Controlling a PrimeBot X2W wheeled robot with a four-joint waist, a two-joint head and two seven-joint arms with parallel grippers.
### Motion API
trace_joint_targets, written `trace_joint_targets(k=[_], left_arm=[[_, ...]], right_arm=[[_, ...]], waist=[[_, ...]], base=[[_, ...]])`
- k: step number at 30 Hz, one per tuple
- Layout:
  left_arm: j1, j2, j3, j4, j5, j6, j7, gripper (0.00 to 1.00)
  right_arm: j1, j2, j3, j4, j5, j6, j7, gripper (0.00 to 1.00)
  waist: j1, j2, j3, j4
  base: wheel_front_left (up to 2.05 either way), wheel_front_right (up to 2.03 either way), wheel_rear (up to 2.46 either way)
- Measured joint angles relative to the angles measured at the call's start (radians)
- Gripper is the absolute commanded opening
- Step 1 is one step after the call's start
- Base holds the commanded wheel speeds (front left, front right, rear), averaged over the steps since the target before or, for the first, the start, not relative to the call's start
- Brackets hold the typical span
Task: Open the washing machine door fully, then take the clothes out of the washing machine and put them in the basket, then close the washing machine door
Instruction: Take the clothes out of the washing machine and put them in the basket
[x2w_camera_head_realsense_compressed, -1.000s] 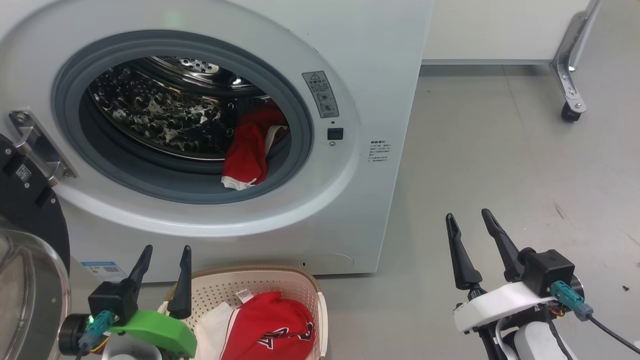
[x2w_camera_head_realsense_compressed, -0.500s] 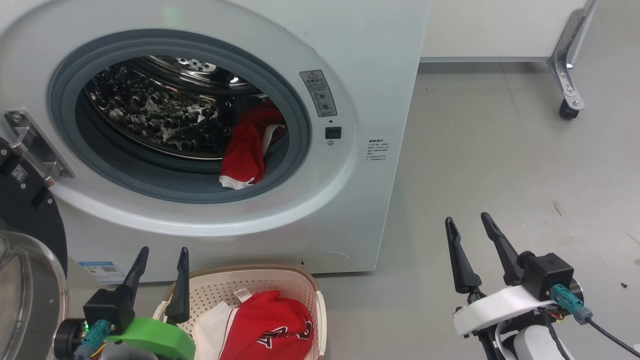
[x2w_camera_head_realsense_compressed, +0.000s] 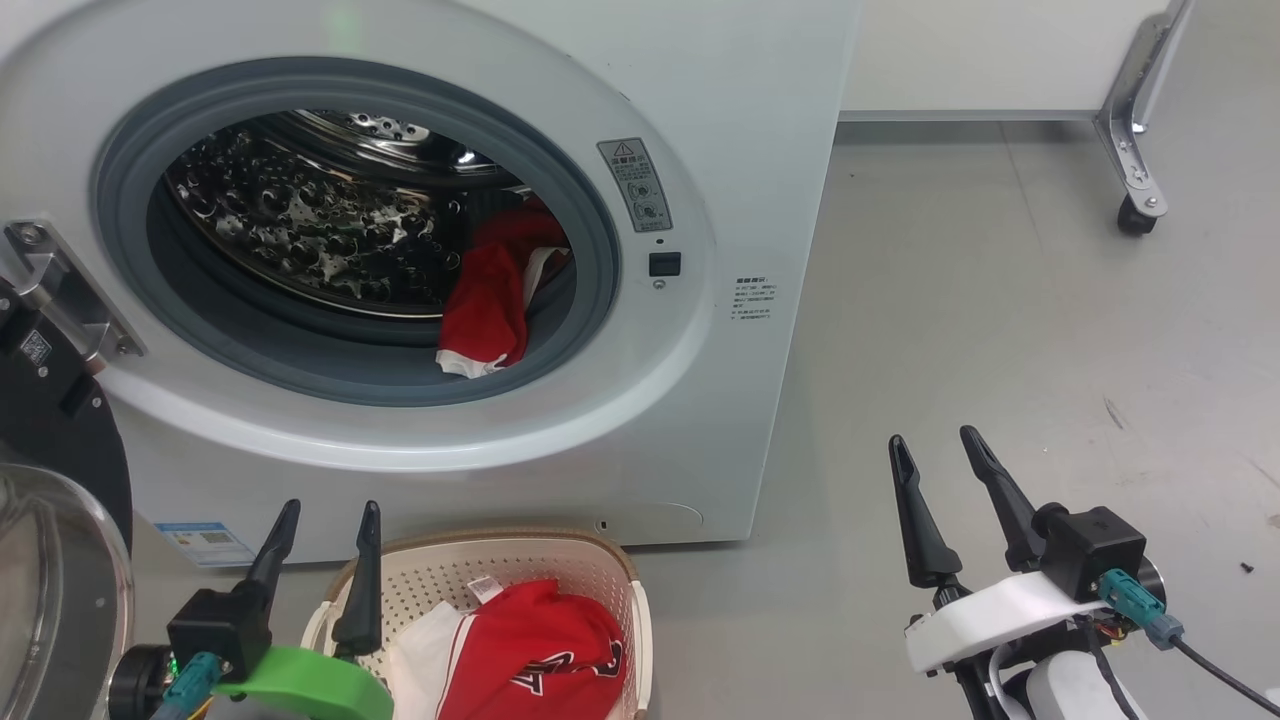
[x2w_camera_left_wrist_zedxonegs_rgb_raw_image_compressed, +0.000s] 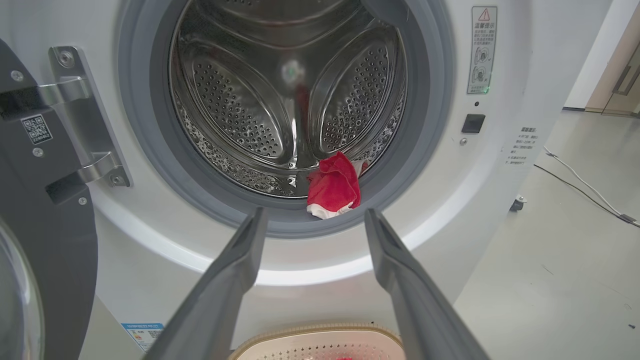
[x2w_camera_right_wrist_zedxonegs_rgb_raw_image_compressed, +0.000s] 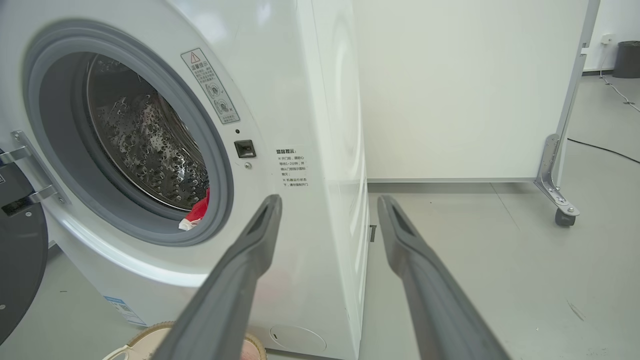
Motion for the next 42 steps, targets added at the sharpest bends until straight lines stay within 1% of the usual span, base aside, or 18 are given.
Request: trace_joint_targets(k=[28, 36, 42], left_arm=[[0.026, -0.003, 0.006, -0.032, 0.024, 0.0, 0.0, 1.0], [0.026, -0.001, 0.023, -0.064, 0.024, 0.0, 0.0, 1.0], [0.021, 0.021, 0.036, -0.089, 0.027, 0.0, 0.0, 1.0]], right_arm=[[0.0, 0.0, 0.006, -0.007, 0.0, 0.001, 0.0, 1.0], [-0.001, 0.0, 0.017, -0.032, 0.001, 0.001, 0.0, 1.0], [-0.004, 0.0, 0.02, -0.054, 0.001, 0.0, 0.0, 1.0]], waist=[[0.0, 0.0, 0.02, -0.002], [0.0, 0.0, 0.061, -0.012], [0.0, 0.0, 0.112, -0.028]], base=[[0.0, 0.0, 0.0], [0.0, 0.0, 0.0], [0.0, 0.0, 0.0]])
